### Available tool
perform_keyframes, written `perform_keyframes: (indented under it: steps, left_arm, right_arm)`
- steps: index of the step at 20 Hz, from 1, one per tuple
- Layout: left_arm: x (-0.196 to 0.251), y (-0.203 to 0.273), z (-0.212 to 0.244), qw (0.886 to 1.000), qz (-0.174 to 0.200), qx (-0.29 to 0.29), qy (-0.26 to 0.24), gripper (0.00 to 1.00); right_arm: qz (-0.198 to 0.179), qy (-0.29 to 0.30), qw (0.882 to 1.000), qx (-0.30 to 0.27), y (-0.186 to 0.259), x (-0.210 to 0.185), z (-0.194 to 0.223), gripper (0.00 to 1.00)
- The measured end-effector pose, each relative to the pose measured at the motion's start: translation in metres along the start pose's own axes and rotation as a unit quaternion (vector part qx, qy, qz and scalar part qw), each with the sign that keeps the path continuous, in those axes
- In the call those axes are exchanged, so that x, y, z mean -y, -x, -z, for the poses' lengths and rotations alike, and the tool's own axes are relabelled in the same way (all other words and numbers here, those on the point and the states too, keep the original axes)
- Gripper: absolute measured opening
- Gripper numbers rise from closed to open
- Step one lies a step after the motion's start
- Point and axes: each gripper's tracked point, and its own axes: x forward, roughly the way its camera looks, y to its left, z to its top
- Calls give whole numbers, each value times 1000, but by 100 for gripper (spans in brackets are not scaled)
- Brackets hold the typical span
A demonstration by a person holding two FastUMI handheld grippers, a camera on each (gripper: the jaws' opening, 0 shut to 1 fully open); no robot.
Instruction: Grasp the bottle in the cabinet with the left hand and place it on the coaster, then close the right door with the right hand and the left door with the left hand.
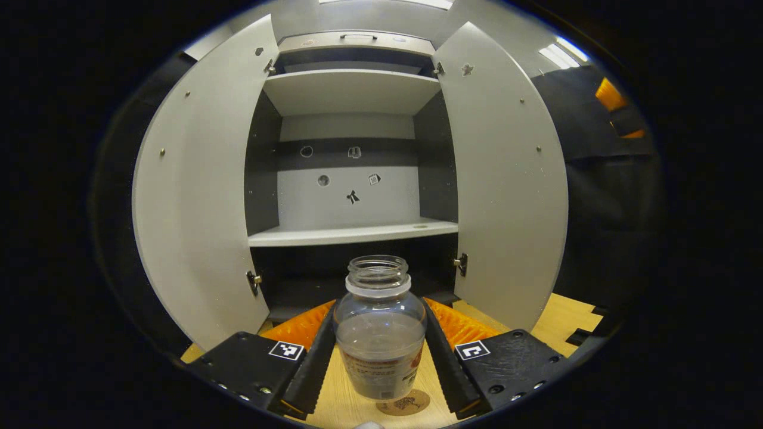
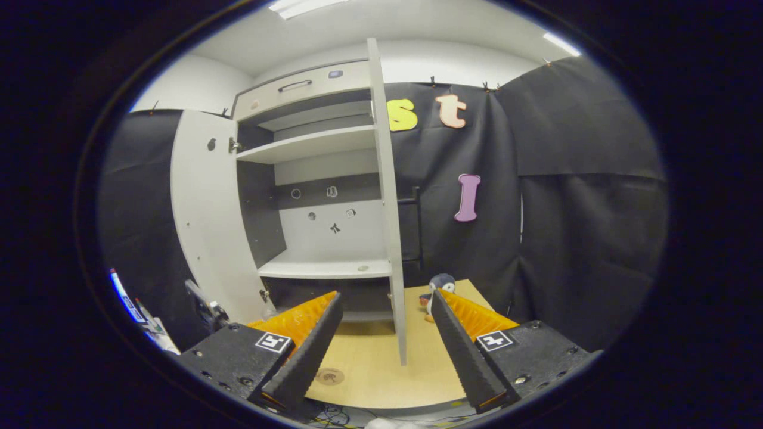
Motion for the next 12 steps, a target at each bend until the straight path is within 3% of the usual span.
perform_keyframes:
  steps: [12]
  left_arm:
    - [13, -15, 92, 999, -15, -24, 25, 77]
  right_arm:
    - [-12, 17, 996, -83, -32, -18, 35, 98]
